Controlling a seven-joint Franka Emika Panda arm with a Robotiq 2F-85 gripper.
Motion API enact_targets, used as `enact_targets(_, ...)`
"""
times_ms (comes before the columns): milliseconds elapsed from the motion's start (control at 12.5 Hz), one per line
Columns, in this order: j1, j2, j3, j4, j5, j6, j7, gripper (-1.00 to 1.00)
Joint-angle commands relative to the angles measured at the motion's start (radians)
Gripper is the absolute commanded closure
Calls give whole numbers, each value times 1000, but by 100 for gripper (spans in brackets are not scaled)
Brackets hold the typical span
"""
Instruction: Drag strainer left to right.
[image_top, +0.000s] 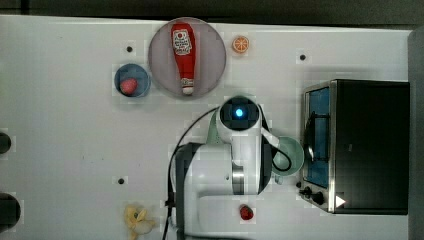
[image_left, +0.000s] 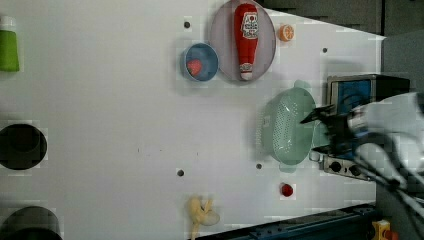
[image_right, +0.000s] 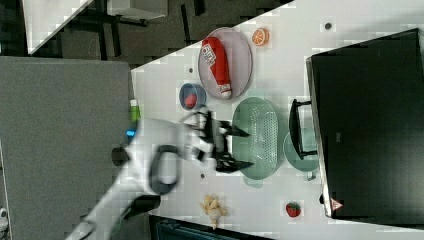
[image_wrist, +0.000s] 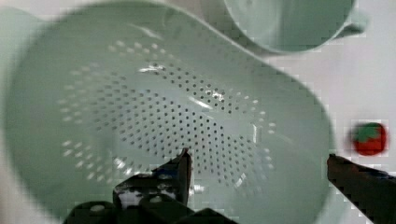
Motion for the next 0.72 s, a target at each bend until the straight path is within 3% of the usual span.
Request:
enact_targets(80, 20, -175, 23, 122, 57, -168, -164, -100)
enact_targets(400, 19, -346, -2, 221, 212, -402, -381, -100)
enact_targets(720, 19, -435, -5, 288, 206, -570, -502, -100)
